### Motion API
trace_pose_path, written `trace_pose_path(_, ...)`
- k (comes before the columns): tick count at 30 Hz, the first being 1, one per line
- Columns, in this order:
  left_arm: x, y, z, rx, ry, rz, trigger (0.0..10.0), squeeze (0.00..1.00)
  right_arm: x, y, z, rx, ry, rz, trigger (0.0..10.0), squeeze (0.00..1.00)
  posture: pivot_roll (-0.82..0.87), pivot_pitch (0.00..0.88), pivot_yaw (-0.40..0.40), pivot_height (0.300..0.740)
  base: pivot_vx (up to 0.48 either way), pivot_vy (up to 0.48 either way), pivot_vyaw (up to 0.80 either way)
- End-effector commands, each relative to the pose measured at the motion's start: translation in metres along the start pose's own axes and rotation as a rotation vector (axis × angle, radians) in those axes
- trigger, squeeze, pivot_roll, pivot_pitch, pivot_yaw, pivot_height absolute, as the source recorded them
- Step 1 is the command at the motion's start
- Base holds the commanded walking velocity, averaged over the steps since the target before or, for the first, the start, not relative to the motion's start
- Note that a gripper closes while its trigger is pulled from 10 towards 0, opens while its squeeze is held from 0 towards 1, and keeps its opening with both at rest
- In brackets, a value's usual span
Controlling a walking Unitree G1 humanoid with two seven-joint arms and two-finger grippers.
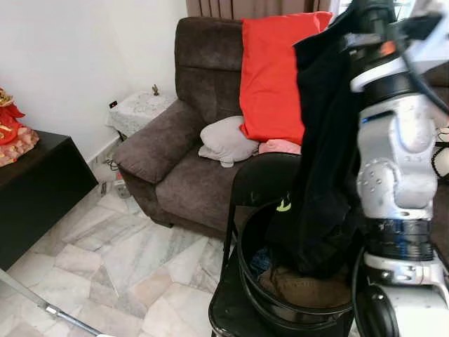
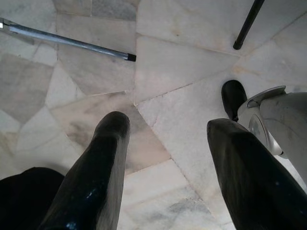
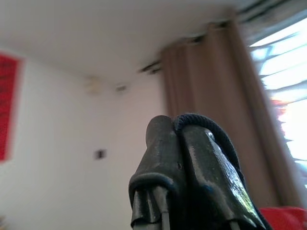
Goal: Hang hanger
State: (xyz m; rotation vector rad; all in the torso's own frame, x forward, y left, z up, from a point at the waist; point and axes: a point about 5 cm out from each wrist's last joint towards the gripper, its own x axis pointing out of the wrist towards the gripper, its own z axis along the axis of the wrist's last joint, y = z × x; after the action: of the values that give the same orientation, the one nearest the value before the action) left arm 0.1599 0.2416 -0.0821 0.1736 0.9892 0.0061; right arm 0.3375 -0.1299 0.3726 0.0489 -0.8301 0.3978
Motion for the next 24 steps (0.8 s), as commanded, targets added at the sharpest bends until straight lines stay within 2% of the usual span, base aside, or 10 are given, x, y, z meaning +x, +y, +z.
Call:
trace_pose_path(1,-0.002,0.004,-0.006,0.0,0.022,0.016,10.0,0.0,0.0,0.023,0.002,0.003,-0.002,0.137,0.0,0.0,-0.02,0.031,0.131,0.74,0.0,0.0,0.0)
trace_pose_path(6,-0.002,0.004,-0.006,-0.001,0.024,0.017,10.0,0.0,-0.016,0.045,-0.006,0.021,0.041,0.295,0.0,0.0,-0.02,0.034,0.131,0.74,0.0,0.0,0.0)
trace_pose_path(10,-0.002,0.004,-0.007,0.002,0.027,0.018,10.0,0.0,-0.033,0.072,-0.012,0.079,0.072,0.459,0.0,0.0,-0.02,0.038,0.131,0.74,0.0,0.0,0.0)
trace_pose_path(12,-0.002,0.004,-0.007,0.001,0.029,0.019,10.0,0.0,-0.044,0.092,-0.013,0.143,0.078,0.564,0.0,0.0,-0.02,0.039,0.131,0.74,0.0,0.0,0.0)
trace_pose_path(17,-0.002,0.004,-0.008,0.001,0.031,0.02,10.0,0.0,-0.062,0.12,-0.014,0.244,0.081,0.724,0.0,0.0,-0.02,0.038,0.132,0.74,0.0,0.0,0.0)
trace_pose_path(18,-0.002,0.004,-0.008,0.002,0.031,0.021,10.0,0.0,-0.069,0.13,-0.013,0.284,0.085,0.778,0.0,0.0,-0.01,0.039,0.132,0.74,0.0,0.0,0.0)
trace_pose_path(19,-0.002,0.004,-0.008,0.002,0.031,0.021,10.0,0.0,-0.069,0.13,-0.013,0.284,0.085,0.778,0.0,0.0,-0.01,0.039,0.132,0.74,0.0,0.0,0.0)
trace_pose_path(21,-0.002,0.004,-0.008,0.003,0.032,0.021,10.0,0.0,-0.078,0.143,-0.013,0.33,0.094,0.858,0.0,0.0,-0.01,0.039,0.131,0.74,0.0,0.0,0.0)
trace_pose_path(24,-0.002,0.004,-0.008,0.001,0.032,0.021,10.0,0.0,-0.091,0.154,-0.016,0.343,0.121,0.961,0.0,0.0,-0.01,0.039,0.131,0.74,0.0,0.0,0.0)
